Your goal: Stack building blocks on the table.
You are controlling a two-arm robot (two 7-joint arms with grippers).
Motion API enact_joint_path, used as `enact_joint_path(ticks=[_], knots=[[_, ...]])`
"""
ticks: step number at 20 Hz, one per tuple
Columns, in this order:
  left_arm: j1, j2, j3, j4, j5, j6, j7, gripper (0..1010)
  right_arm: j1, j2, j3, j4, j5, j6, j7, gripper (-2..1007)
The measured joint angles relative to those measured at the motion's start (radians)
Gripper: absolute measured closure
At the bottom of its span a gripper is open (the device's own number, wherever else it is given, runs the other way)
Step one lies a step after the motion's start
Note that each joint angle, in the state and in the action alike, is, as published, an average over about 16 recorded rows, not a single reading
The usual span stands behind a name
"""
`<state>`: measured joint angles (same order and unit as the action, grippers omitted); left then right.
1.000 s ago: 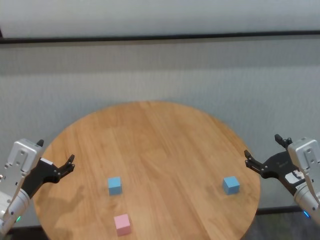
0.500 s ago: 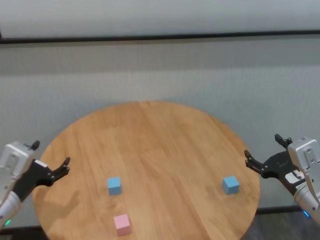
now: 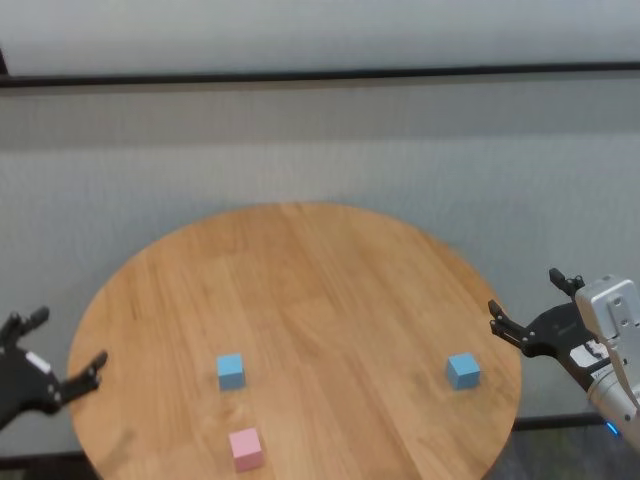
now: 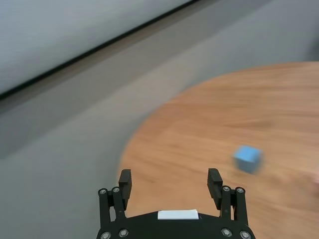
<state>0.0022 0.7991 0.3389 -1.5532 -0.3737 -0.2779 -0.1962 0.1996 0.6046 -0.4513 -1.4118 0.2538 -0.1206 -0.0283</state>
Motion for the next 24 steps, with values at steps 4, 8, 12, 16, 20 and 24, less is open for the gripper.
enact_joint_path(ticks=[4, 8, 12, 16, 20, 24], knots=[[0.039, 0.027, 0.001, -0.036, -0.038, -0.034, -0.083, 10, 0.0, 0.0, 0.0, 0.0, 0.0, 0.0, 0.0, 4], [0.048, 0.026, 0.023, -0.06, -0.063, -0.045, -0.164, 10, 0.0, 0.0, 0.0, 0.0, 0.0, 0.0, 0.0, 4], [0.028, 0.003, 0.056, -0.068, -0.08, -0.036, -0.235, 10, 0.0, 0.0, 0.0, 0.0, 0.0, 0.0, 0.0, 4], [-0.005, -0.03, 0.089, -0.056, -0.083, -0.013, -0.287, 10, 0.0, 0.0, 0.0, 0.0, 0.0, 0.0, 0.0, 4], [-0.04, -0.061, 0.112, -0.031, -0.085, 0.011, -0.332, 10, 0.0, 0.0, 0.0, 0.0, 0.0, 0.0, 0.0, 4], [-0.069, -0.086, 0.126, 0.001, -0.088, 0.03, -0.37, 10, 0.0, 0.0, 0.0, 0.0, 0.0, 0.0, 0.0, 4]])
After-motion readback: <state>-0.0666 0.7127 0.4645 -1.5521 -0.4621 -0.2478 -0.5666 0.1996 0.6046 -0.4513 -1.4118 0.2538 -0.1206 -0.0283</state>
